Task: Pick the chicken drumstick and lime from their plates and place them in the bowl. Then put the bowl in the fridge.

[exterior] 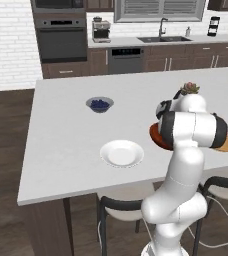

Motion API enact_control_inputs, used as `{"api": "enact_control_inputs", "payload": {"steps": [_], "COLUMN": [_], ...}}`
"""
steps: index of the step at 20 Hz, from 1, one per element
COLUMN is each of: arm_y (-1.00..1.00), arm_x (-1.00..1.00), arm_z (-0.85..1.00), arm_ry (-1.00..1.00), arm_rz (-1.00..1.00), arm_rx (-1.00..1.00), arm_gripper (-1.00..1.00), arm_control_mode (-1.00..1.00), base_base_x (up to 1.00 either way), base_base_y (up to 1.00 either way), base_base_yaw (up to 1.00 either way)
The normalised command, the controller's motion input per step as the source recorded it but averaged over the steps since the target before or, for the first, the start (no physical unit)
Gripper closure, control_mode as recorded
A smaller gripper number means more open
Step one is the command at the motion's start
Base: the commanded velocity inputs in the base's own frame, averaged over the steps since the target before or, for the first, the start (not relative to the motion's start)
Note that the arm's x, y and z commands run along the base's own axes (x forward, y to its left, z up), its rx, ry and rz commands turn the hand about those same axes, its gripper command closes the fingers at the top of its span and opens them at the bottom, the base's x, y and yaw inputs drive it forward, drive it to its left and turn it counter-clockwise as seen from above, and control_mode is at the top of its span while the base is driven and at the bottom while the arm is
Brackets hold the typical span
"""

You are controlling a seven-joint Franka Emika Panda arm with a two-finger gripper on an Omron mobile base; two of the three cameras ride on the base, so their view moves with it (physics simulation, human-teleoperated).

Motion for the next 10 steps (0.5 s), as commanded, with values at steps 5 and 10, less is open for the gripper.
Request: {"api": "enact_control_inputs", "payload": {"steps": [5,10], "arm_y": [0.00,0.00], "arm_x": [0.06,0.00], "arm_z": [0.00,0.00], "arm_ry": [0.00,0.00], "arm_rz": [0.00,0.00], "arm_rx": [0.00,0.00], "arm_gripper": [-1.00,-1.00], "arm_control_mode": [-1.00,-1.00], "base_base_x": [0.00,0.00], "base_base_y": [0.00,0.00], "base_base_yaw": [0.00,0.00]}}
